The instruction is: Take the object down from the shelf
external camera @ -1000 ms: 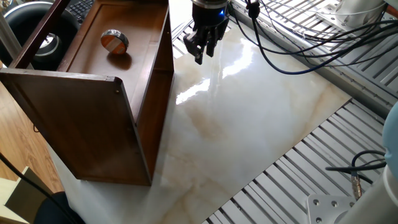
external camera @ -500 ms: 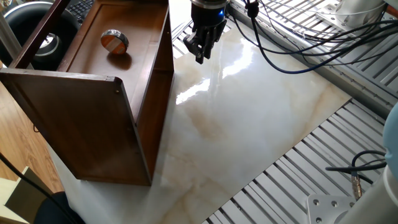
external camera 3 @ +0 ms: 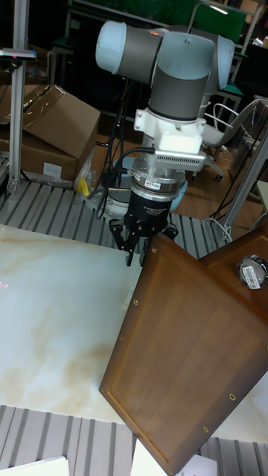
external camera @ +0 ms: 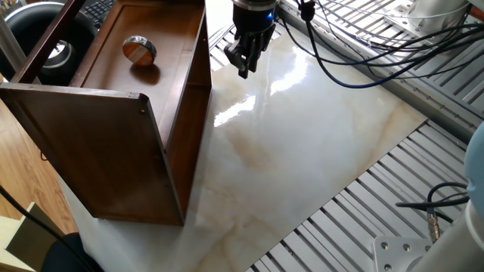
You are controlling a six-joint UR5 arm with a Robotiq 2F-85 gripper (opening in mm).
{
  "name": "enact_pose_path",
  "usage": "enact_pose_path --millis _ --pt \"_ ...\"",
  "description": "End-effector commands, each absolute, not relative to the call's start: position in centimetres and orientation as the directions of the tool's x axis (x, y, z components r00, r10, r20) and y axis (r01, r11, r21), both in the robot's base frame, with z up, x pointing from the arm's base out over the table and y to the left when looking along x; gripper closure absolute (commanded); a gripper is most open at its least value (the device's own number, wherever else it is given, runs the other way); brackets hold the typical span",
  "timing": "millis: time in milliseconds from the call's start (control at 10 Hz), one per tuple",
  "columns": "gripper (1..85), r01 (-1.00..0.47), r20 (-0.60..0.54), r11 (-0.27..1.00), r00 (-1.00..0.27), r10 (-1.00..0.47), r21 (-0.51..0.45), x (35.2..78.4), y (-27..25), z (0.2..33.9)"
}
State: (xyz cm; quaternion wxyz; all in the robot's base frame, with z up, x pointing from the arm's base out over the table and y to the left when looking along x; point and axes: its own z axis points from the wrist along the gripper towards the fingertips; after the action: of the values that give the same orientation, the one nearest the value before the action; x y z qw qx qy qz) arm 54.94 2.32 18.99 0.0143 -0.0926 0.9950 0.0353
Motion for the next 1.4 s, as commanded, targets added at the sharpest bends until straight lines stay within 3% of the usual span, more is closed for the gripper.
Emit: enact_pose_path --millis 0,800,1300 --pt "54.3 -0.219 -0.049 0.973 -0.975 -0.215 0.076 55.2 2.6 19.1" --pt "50.0 -0.167 -0.071 0.983 -0.984 -0.162 0.076 55.8 2.7 19.2" --pt "50.0 -0.227 -0.022 0.970 -0.974 -0.226 0.084 52.8 2.3 25.1"
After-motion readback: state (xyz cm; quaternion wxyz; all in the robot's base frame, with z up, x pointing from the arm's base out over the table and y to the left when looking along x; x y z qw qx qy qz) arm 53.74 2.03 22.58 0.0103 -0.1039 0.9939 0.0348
